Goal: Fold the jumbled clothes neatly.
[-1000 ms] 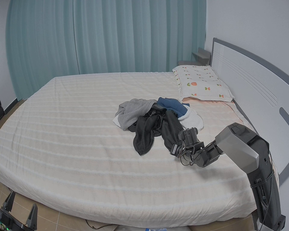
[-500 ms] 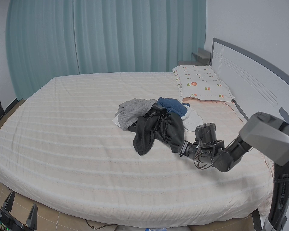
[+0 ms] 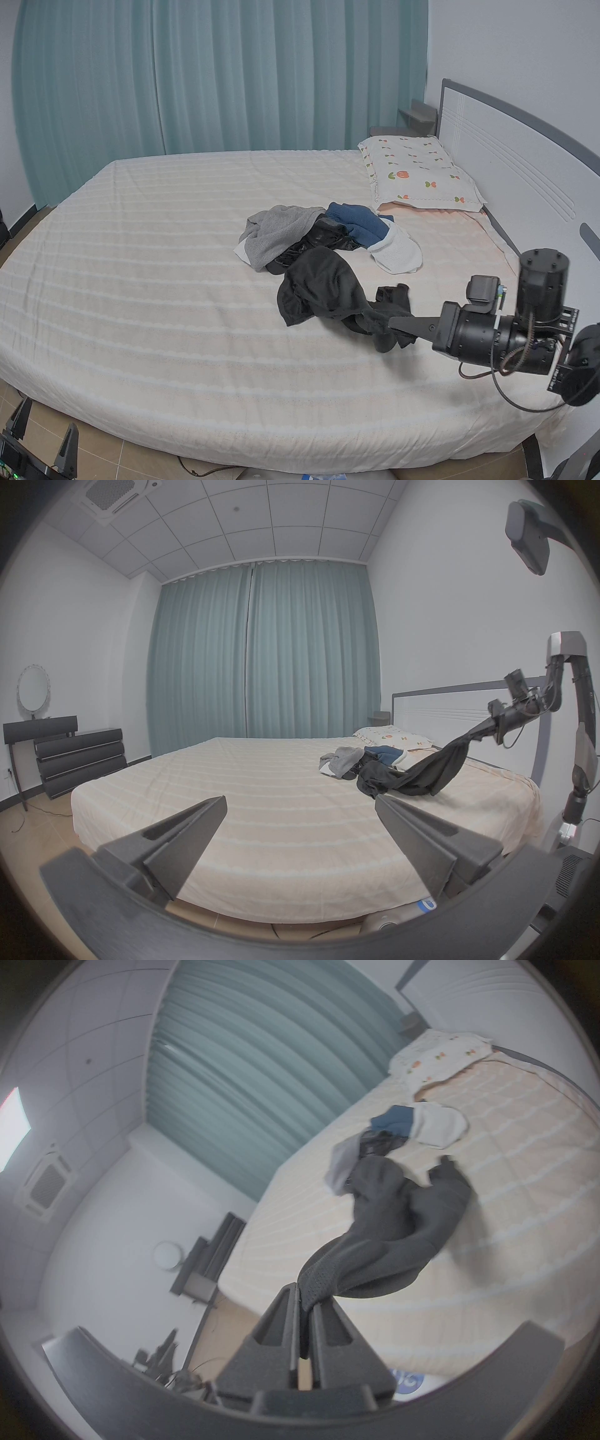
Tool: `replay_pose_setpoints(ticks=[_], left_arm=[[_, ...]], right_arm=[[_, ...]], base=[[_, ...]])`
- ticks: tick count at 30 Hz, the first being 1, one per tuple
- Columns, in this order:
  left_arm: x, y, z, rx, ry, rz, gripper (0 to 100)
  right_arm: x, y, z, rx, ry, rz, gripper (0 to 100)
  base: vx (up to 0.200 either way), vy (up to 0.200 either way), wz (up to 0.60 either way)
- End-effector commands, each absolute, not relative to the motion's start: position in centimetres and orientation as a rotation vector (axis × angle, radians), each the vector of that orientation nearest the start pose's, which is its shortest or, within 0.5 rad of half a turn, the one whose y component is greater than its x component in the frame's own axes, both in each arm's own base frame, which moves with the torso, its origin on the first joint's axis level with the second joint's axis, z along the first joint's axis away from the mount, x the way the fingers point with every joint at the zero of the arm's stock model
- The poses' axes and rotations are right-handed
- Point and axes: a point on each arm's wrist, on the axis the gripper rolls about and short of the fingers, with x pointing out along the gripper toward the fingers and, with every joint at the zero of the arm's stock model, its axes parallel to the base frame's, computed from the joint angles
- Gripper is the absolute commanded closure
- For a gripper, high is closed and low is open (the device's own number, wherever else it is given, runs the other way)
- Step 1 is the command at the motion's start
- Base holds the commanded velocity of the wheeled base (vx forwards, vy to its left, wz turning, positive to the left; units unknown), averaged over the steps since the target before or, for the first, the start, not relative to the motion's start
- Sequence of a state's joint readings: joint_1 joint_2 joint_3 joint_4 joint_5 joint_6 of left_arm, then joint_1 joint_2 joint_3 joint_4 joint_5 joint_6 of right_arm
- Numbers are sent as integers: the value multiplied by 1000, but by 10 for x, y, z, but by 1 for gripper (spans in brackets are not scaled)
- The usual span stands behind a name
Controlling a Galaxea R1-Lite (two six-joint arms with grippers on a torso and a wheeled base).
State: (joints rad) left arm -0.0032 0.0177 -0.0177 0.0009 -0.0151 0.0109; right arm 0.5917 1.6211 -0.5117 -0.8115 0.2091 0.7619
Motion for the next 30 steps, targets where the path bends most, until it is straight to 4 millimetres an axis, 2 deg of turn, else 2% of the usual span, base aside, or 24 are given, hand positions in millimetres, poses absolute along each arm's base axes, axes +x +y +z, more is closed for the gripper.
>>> replay_pose_setpoints(ticks=[1,10,11,13,14,15,19,20,22,28,30], left_arm=[[-23,0,76,28,-2,-21,0],[-23,0,77,-12,-15,-8,0],[-27,0,97,-32,-93,-8,0],[-27,0,97,-32,-93,-8,0],[-25,0,165,-170,-169,-24,0],[-15,0,173,-183,-128,-30,0],[-9,-1,169,-131,-71,-65,0],[-3,-1,156,-95,10,-104,0],[6,-2,145,-49,97,-122,0],[24,-5,143,-5,223,-239,0],[36,-6,143,11,273,-248,0]], right_arm=[[169,137,177,657,486,792,100],[166,134,186,664,443,800,100],[166,134,186,666,443,799,100],[166,134,186,666,443,799,100],[167,134,186,666,441,798,100],[167,134,186,667,440,799,100],[166,135,186,665,443,802,100],[168,136,185,663,447,801,100],[168,136,184,660,452,798,100],[171,136,180,617,444,795,100],[172,137,179,616,451,794,100]], base=[[0,0,0],[0,0,0],[0,0,0],[0,0,0],[0,0,0],[0,0,0],[0,0,0],[0,0,0],[0,0,0],[0,0,0],[0,0,0]])
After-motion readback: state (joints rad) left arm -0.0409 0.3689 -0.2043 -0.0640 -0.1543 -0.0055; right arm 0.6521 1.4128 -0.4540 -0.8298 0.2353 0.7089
